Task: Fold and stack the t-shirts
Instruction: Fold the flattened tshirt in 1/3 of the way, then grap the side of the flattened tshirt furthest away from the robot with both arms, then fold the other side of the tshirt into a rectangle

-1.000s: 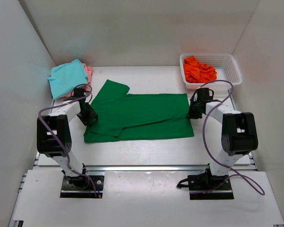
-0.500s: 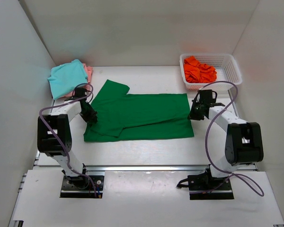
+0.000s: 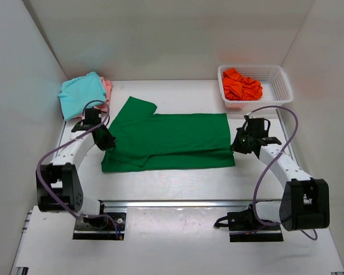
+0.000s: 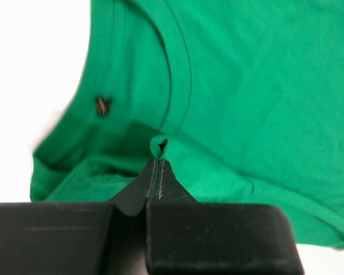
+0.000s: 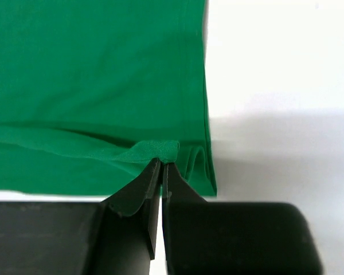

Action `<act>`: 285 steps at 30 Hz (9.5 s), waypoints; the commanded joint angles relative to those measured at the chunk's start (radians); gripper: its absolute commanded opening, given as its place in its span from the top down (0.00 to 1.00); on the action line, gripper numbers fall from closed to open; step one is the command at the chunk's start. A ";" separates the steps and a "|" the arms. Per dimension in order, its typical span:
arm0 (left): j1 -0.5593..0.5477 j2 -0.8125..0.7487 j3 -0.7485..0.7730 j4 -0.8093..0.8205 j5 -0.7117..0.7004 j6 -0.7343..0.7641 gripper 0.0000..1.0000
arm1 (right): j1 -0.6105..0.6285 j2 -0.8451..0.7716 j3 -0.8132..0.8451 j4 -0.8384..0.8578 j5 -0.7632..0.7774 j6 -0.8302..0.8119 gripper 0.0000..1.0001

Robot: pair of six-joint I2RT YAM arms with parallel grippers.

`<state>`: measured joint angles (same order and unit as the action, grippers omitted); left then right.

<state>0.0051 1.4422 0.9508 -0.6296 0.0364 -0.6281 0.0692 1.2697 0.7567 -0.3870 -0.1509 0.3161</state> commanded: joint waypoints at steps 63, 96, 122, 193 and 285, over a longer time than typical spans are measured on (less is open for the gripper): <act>0.045 -0.433 -0.047 -0.259 -0.035 -0.099 1.00 | -0.095 -0.182 0.035 -0.458 -0.116 0.032 1.00; 0.044 -0.102 0.045 -0.114 -0.021 -0.107 0.93 | -0.091 0.189 0.222 -0.293 -0.095 0.011 1.00; -0.140 0.182 0.008 0.107 -0.006 -0.134 0.85 | 0.127 0.391 0.248 -0.007 -0.093 0.030 0.82; -0.074 0.816 0.882 -0.117 -0.176 0.266 0.34 | -0.016 0.583 0.702 -0.216 -0.053 0.011 0.92; -0.077 -0.235 -0.121 -0.162 -0.138 0.243 1.00 | -0.049 -0.023 -0.096 0.027 -0.038 -0.046 1.00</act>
<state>-0.0635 1.2438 0.8272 -0.7635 -0.0559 -0.4034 0.0250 1.2846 0.6712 -0.3767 -0.2005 0.2878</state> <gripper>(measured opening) 0.019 0.024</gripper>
